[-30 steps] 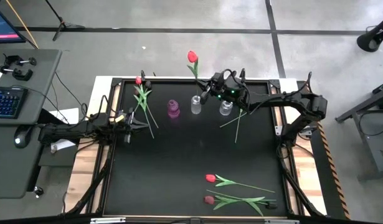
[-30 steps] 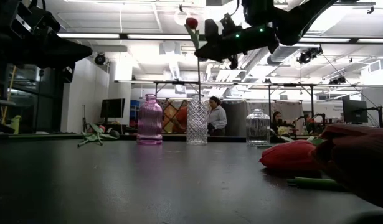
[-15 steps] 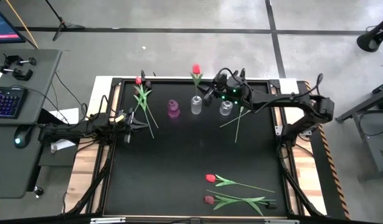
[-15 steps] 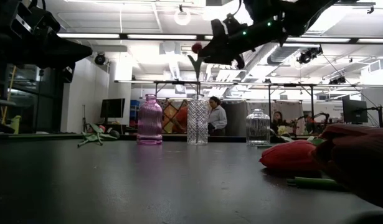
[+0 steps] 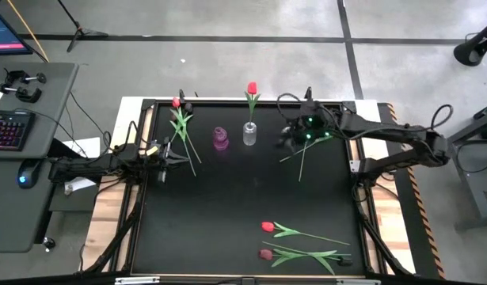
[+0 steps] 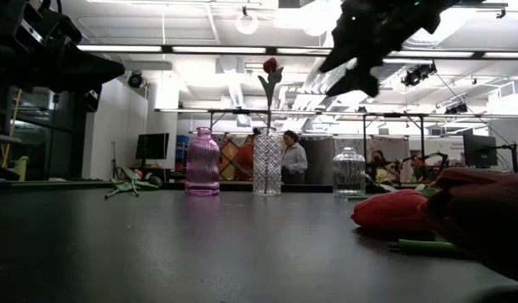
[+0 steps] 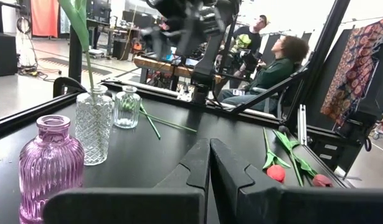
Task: Sort flowers into vase by color
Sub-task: Put the bottom red tulip into the left transparent flower vase
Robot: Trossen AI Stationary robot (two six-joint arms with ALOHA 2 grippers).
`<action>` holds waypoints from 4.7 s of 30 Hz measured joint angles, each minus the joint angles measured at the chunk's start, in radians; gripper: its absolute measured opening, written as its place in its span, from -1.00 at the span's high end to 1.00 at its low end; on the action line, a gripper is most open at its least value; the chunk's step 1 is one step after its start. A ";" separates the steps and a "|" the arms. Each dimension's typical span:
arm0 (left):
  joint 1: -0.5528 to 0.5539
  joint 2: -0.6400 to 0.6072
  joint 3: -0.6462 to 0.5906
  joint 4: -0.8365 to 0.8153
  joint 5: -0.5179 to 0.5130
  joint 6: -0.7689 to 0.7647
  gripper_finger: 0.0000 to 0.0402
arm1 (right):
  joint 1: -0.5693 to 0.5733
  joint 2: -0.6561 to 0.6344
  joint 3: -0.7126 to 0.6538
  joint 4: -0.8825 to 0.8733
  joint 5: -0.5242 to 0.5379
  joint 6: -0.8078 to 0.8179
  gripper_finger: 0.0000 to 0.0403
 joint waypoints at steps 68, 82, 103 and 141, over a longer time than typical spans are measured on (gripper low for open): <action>0.000 0.000 0.000 0.000 0.000 0.000 1.00 | 0.500 0.172 0.053 -0.035 0.533 0.074 1.00; 0.000 0.000 0.000 0.000 0.000 0.000 1.00 | 0.070 0.274 -0.144 1.395 0.345 -0.121 1.00; 0.000 0.000 0.000 0.000 0.000 0.000 1.00 | -0.020 0.274 0.045 1.056 0.422 -0.395 1.00; 0.000 0.000 0.000 0.000 0.000 0.000 1.00 | -0.002 0.274 0.045 0.930 0.413 -0.319 0.11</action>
